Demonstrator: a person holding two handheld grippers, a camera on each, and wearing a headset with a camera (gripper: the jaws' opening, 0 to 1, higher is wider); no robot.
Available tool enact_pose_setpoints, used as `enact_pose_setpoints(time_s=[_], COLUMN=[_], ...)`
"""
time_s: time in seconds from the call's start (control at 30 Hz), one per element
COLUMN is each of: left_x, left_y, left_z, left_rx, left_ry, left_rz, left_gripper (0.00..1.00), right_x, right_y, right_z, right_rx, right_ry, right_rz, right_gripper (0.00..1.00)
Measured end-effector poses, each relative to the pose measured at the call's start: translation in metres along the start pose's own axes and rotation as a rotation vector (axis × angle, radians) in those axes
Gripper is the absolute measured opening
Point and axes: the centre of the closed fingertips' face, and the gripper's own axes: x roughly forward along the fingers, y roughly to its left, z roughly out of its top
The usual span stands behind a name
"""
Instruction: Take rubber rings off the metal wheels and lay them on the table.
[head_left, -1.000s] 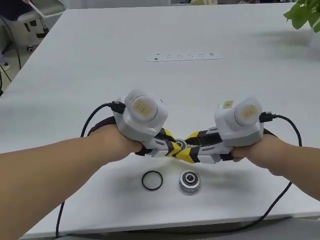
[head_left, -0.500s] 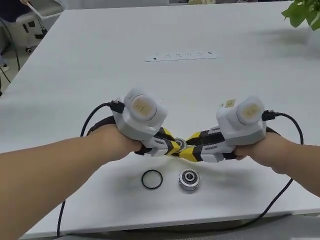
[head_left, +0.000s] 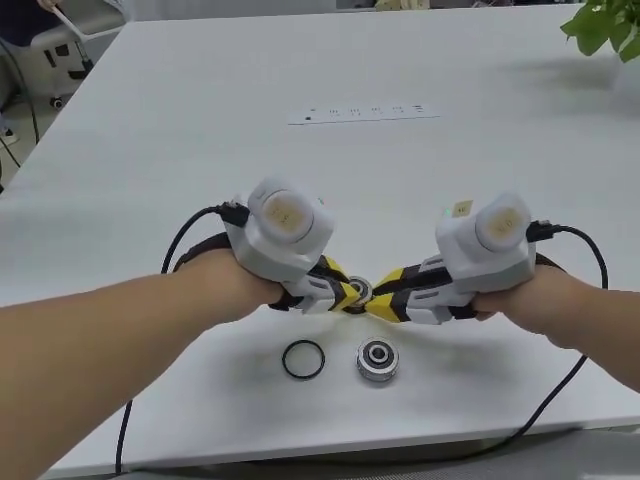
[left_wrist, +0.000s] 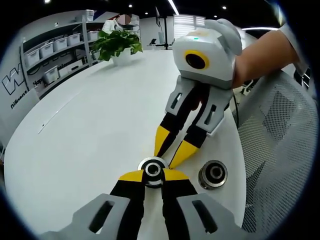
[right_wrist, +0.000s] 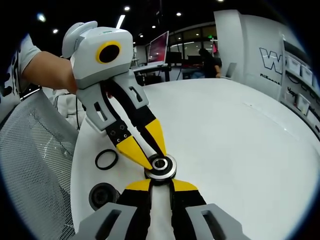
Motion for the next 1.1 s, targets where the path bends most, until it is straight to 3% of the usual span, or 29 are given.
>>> enact_pose_setpoints(time_s=[0.53, 0.8, 1.1], left_x=[-0.0008, -0.0009, -0.0009], left_y=[-0.0002, -0.0003, 0.0], left_z=[-0.0007, -0.001, -0.0013], left_rx=[-0.004, -0.005, -0.007], left_ry=[0.003, 0.004, 0.002], left_rz=[0.005, 0.007, 0.01], left_gripper=[0.07, 0.07, 0.07], right_x=[-0.0027, -0.0024, -0.0038], right_y=[-0.0021, -0.002, -0.0036], right_z=[-0.0016, -0.0017, -0.0013], right_rx=[0.005, 0.019, 0.081], right_ry=[0.016, 0.018, 0.01], right_rz=[-0.024, -0.029, -0.031], right_gripper=[0.0, 0.0, 0.0])
